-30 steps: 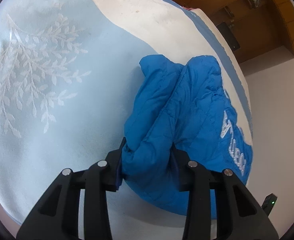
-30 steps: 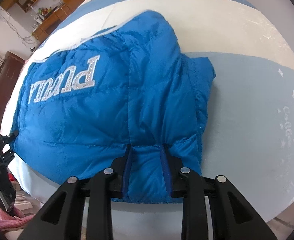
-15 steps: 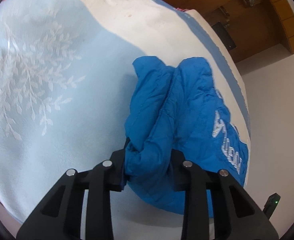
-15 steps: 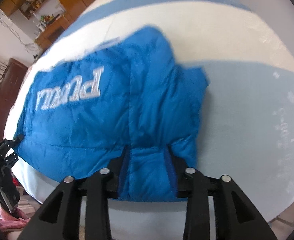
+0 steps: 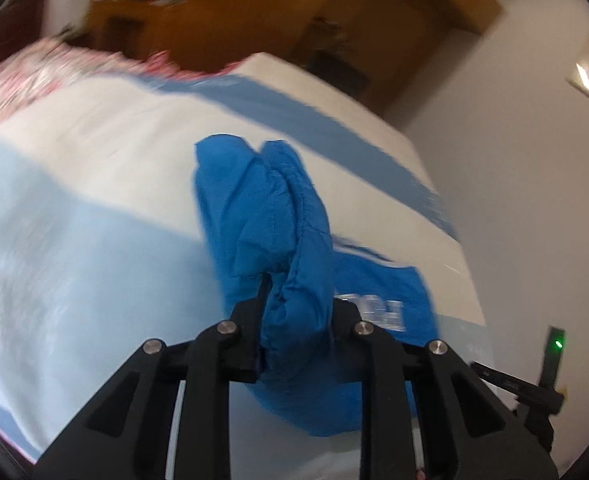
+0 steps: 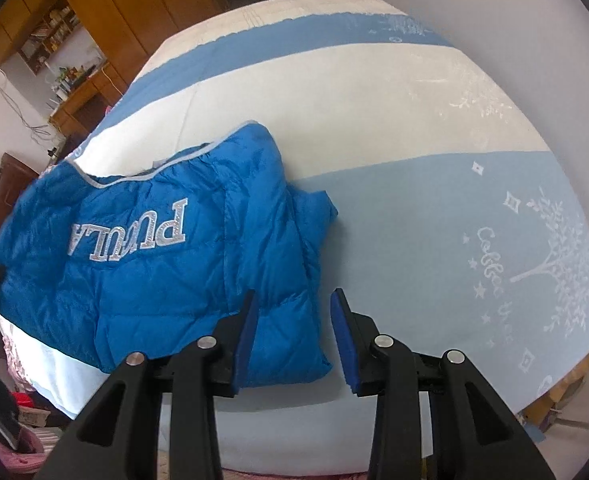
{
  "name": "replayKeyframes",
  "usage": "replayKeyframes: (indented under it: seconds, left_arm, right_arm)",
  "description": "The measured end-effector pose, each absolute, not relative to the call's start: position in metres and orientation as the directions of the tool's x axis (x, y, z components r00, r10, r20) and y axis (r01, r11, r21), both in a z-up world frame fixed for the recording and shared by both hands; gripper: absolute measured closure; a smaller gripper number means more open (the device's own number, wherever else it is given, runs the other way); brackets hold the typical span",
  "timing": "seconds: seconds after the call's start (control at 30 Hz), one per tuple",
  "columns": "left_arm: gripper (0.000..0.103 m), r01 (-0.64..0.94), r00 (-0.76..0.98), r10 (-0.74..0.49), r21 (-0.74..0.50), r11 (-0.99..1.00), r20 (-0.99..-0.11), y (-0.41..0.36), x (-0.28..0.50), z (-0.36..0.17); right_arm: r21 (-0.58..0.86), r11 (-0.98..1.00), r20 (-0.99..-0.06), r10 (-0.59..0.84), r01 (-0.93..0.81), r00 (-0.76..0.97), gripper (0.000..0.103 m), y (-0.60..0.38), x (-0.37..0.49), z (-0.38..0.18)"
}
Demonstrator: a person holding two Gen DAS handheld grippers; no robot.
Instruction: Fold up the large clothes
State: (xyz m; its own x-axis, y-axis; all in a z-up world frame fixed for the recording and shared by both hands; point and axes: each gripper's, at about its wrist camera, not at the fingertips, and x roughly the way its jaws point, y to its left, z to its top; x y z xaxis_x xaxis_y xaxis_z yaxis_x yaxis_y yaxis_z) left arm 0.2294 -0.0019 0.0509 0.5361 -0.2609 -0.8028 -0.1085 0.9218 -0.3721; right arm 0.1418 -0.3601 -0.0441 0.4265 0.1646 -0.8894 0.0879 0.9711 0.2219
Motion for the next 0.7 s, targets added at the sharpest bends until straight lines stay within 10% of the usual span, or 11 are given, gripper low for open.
replayKeyframes:
  seconds: [0.7]
  left_arm:
    - [0.085, 0.292, 0.177, -0.466, -0.406, 0.866, -0.867, -0.199, 0.299, -0.031]
  right_arm:
    - [0.241, 0.956, -0.886, 0.146, 0.169, 0.439, 0.065, -0.388, 0.125, -0.042]
